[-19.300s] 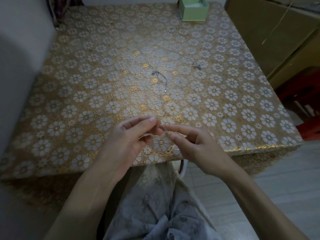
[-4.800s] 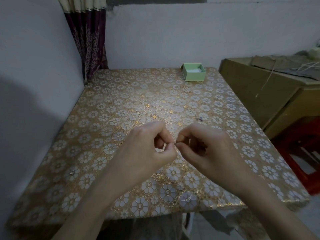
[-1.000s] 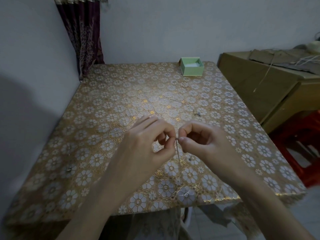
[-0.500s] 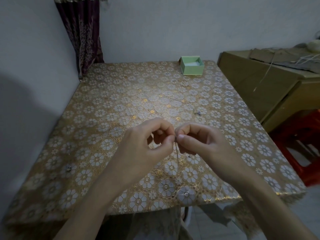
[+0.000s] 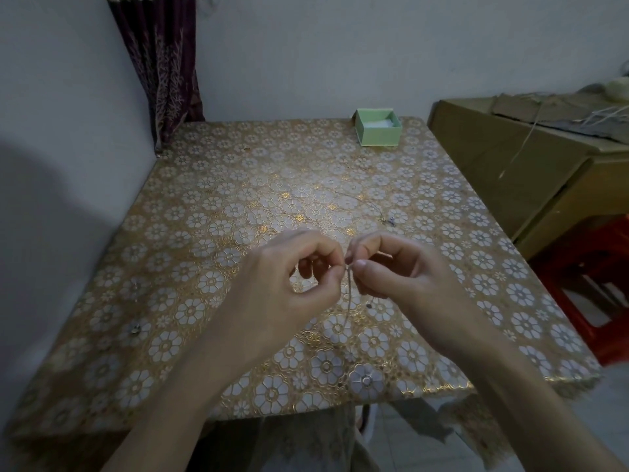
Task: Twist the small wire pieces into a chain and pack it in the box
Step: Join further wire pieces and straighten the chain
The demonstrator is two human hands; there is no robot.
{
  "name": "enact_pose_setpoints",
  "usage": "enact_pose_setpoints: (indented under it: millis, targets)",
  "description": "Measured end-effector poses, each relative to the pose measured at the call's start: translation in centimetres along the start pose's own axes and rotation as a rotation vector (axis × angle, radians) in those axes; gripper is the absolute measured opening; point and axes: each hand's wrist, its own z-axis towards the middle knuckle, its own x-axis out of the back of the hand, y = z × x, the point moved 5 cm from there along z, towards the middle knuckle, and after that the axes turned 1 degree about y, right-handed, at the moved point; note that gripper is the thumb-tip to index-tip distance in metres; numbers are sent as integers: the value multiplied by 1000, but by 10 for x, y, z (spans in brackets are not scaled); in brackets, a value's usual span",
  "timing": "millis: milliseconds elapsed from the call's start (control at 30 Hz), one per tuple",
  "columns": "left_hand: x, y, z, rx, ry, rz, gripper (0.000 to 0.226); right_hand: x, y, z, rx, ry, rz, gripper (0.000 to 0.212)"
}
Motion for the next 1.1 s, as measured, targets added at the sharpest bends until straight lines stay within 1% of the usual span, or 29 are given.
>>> enact_pose_setpoints:
  millis: [133,233,300,400,500,600,667,867,1100]
  targets:
    - [-4,2,-5,-5,20,-21,4,-3,3,-1,3,33,46,11]
    - [-3,5,-5,-32,66,32,4,-3,7,-1,-34,58,119,5]
    - [-1,4,-6,-25,103,63,6,-3,8,-1,-53,65,125,5]
    - [3,3,-8,-13,155,90,9,-3,6,0,-63,64,57,8]
    - [5,8,-9,-74,174,202,13,-2,4,-1,-65,77,17,7]
    - [5,12,-8,-140,183,330,16,-2,2,-1,-49,82,-4,12]
    - [4,12,-7,-166,187,370,17,-3,0,-1,-44,84,-11,8]
    - [3,13,-7,-188,191,394,16,-4,-1,-1,-52,103,-14,9]
    - [1,12,-7,-191,200,404,13,-4,10,1,-172,64,104,9]
